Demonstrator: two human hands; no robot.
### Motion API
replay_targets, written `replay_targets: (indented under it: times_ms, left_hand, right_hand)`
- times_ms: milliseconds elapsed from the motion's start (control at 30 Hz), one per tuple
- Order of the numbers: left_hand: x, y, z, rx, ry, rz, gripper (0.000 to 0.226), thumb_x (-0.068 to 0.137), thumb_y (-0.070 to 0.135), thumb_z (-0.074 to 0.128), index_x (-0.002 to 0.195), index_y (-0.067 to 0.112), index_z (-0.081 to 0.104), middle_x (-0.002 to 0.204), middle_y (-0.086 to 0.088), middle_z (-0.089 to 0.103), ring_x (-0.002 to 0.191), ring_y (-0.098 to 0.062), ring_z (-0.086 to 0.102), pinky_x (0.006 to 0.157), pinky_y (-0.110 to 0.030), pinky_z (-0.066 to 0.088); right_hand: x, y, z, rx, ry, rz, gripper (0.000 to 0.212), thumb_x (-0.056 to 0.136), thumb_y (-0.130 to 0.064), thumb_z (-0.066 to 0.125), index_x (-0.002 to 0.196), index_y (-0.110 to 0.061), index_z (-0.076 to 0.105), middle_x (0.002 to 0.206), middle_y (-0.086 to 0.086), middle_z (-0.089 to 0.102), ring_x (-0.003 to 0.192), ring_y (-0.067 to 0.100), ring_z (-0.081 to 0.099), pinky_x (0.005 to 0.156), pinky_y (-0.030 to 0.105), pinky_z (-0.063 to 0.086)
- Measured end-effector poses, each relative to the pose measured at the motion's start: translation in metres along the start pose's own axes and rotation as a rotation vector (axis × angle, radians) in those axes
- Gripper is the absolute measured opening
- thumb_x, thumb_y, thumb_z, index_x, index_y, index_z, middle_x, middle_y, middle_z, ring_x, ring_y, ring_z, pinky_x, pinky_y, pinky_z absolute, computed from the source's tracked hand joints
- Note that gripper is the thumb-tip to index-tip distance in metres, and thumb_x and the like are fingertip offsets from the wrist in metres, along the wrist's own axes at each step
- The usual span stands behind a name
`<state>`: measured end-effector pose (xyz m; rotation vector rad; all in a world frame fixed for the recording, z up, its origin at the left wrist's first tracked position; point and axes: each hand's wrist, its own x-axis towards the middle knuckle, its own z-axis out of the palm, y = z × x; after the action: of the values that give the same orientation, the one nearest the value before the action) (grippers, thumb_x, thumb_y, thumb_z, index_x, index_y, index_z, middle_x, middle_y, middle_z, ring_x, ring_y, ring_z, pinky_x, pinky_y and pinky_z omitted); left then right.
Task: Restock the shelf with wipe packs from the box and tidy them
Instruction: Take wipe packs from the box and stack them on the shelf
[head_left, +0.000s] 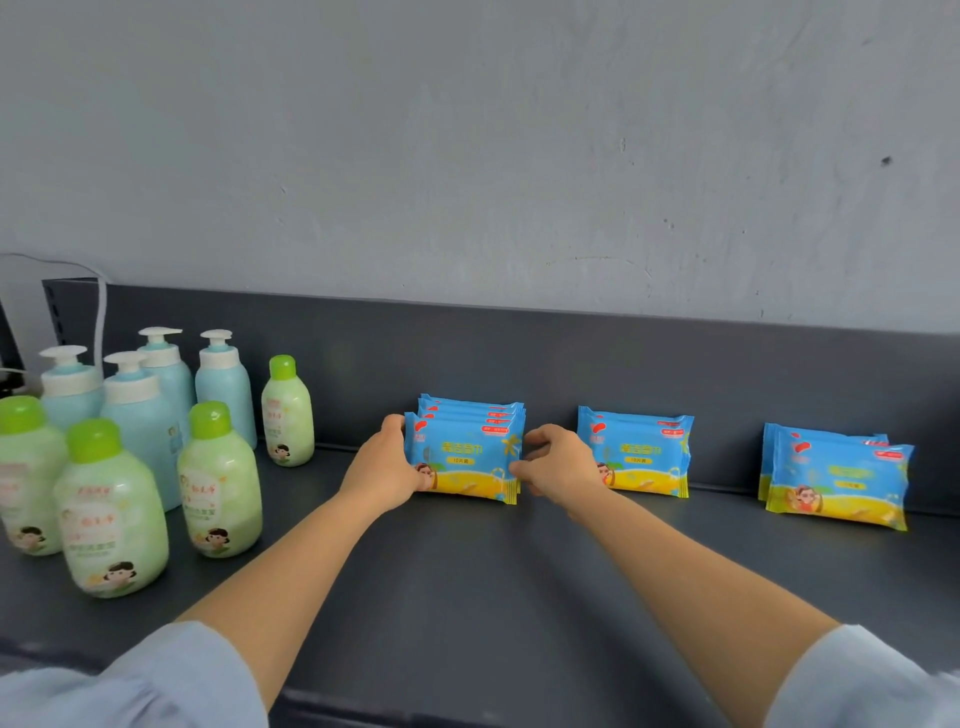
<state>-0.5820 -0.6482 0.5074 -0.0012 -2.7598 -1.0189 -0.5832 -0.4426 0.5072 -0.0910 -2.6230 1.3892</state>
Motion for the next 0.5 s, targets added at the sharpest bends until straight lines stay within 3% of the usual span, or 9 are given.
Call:
replay_targets:
  times_ms: [267,400,500]
  left_hand:
    - [-0.006,0.006,-0.001,0.150,0.060,0.067,0.099,0.079,0.022,0.076,0.151,0.015,0.008,0.140,-0.010,0.037,0.126,-0.022,0.045,0.097,-0.036,0.043]
    - [-0.009,0.008,-0.002,0.258,0.107,0.131,0.100,0.080,0.026,0.076,0.151,0.014,0.006,0.140,-0.011,0.033,0.129,-0.023,0.036,0.100,-0.036,0.041]
    - [-0.009,0.010,-0.005,0.360,0.154,0.188,0.102,0.077,0.030,0.077,0.151,0.016,0.008,0.144,-0.009,0.027,0.133,-0.024,0.029,0.101,-0.038,0.040]
  right_hand:
    - [-0.011,0.000,-0.007,-0.235,0.001,-0.074,0.053,0.085,-0.025,0.071,0.133,-0.015,0.049,0.121,0.003,0.062,0.108,0.018,0.060,0.086,0.029,0.051]
    - [-0.019,-0.003,-0.012,-0.334,0.020,-0.120,0.050,0.087,-0.026,0.068,0.132,-0.016,0.048,0.118,0.002,0.062,0.104,0.016,0.059,0.080,0.026,0.049]
    - [-0.025,-0.005,-0.016,-0.392,0.052,-0.157,0.049,0.088,-0.028,0.066,0.132,-0.017,0.048,0.116,0.002,0.061,0.102,0.017,0.058,0.084,0.030,0.051]
